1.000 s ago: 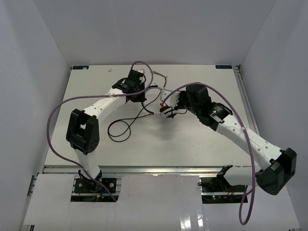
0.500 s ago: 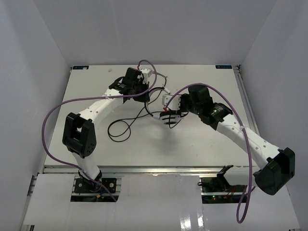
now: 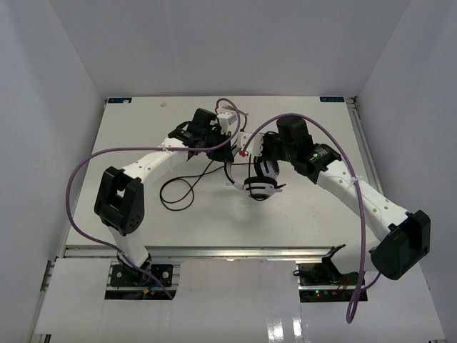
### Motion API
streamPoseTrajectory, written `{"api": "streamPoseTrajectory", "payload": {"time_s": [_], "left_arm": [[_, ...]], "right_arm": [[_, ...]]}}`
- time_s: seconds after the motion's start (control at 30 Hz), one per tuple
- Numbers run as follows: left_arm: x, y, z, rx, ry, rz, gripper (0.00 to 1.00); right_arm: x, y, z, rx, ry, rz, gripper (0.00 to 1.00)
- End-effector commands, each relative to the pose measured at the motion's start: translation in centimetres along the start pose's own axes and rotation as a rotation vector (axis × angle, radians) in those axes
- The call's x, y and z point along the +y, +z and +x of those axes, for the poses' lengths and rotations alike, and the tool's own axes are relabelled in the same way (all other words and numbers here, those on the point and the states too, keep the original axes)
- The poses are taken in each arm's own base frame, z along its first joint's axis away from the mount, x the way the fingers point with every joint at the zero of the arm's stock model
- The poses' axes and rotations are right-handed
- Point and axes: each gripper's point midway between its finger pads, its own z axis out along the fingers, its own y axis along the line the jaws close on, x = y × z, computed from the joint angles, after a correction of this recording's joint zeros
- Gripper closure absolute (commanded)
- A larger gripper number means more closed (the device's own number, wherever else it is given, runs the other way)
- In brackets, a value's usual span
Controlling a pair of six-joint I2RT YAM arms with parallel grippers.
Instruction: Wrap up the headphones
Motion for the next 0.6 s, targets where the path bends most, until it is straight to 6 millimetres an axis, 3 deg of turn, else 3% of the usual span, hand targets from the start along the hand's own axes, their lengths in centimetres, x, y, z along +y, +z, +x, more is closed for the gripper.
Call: {"api": "streamPoseTrajectory", "payload": {"time_s": [0.0,0.27,0.57], "left_arm": [[-4.4,-2.1,-2.9,-0.094,0.028,0.188,1.0],[-6.0,-2.6,-2.7,-0.077,0.035,0.282,1.0],[-7.1,-3.1,-2.8,-0.072,0.044,0.339,1.0]], "right_arm": [[-3.1,-0.2,1.1,-0.023,0.105,0.101,0.92],[-3.0,0.9,2.9,-0.069,0.246,0.041,0.92],[-1.1,1.6,2.2,-0.169,0.374,-0.071,0.92]]}}
